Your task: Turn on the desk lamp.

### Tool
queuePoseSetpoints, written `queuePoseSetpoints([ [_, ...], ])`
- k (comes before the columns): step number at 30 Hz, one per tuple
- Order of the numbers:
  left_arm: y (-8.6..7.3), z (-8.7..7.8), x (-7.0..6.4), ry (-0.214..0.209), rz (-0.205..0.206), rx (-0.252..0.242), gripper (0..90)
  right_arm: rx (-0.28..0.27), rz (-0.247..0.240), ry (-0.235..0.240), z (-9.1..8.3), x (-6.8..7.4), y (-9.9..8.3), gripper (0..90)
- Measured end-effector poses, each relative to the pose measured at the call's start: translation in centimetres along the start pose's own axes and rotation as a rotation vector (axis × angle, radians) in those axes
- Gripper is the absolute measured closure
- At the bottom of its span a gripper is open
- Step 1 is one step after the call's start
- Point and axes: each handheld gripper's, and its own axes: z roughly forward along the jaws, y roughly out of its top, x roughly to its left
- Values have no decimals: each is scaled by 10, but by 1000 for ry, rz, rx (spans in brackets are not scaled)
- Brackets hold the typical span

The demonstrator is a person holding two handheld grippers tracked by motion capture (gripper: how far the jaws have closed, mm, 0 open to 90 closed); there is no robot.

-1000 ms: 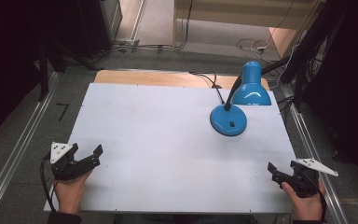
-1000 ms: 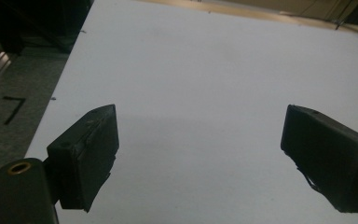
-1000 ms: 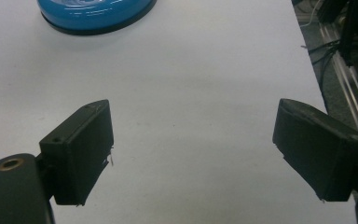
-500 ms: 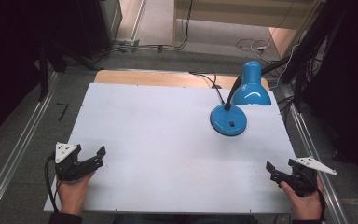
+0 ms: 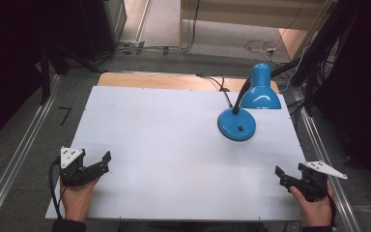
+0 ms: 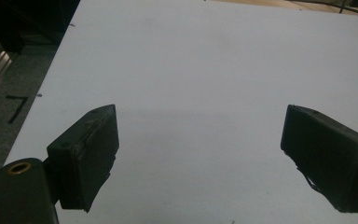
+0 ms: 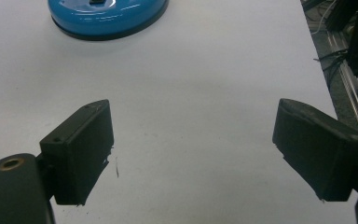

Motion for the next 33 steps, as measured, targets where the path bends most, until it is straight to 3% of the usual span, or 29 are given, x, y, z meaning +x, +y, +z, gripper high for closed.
queuePoseSetpoints([
  [12, 0, -3, -2, -12, 12, -8, 117, -2, -27, -3, 8, 8, 7, 113],
  [19, 0, -1, 0, -7, 9, -1, 117, -4, -9, -2, 12, 7, 10, 118],
  [24, 0, -2, -4, -18, 26, -1, 119, -11, -24, 1, 13, 8, 12, 118],
  [33, 1, 0, -3, -13, 23, -4, 119, -6, -23, 11, 23, 10, 18, 121],
])
